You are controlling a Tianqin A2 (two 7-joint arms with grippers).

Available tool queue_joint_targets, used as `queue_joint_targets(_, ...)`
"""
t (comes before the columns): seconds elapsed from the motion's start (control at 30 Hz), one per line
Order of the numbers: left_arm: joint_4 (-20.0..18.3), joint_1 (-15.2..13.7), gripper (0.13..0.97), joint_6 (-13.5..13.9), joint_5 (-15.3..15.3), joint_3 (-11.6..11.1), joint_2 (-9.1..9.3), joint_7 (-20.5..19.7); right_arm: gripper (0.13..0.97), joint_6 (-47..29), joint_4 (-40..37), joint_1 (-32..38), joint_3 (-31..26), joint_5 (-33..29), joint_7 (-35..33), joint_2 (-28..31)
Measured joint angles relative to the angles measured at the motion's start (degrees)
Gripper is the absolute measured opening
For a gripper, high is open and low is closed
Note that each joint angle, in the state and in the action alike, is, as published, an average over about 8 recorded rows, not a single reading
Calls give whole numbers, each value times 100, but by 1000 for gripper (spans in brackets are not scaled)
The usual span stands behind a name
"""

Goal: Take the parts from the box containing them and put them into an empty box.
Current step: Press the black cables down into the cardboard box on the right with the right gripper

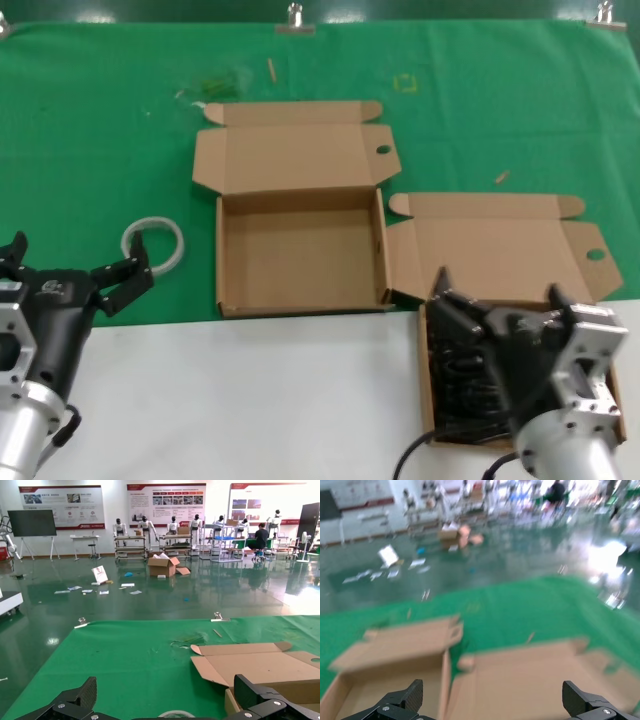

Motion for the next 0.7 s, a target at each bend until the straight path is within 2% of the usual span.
queue_joint_targets(0.13,0,0,966,0,0,0,0,0,966,190,523,-220,281,57,-73,0)
queue_joint_targets(0.27,0,0,966,0,0,0,0,0,966,71,637,-423,637,36,187,0)
queue_joint_targets(0.5,0,0,966,0,0,0,0,0,966,-586,43,-533,1152,-205,907,0)
queue_joint_targets(0.7,0,0,966,0,0,0,0,0,966,-838,-526,-370,1200,-408,1153,-1)
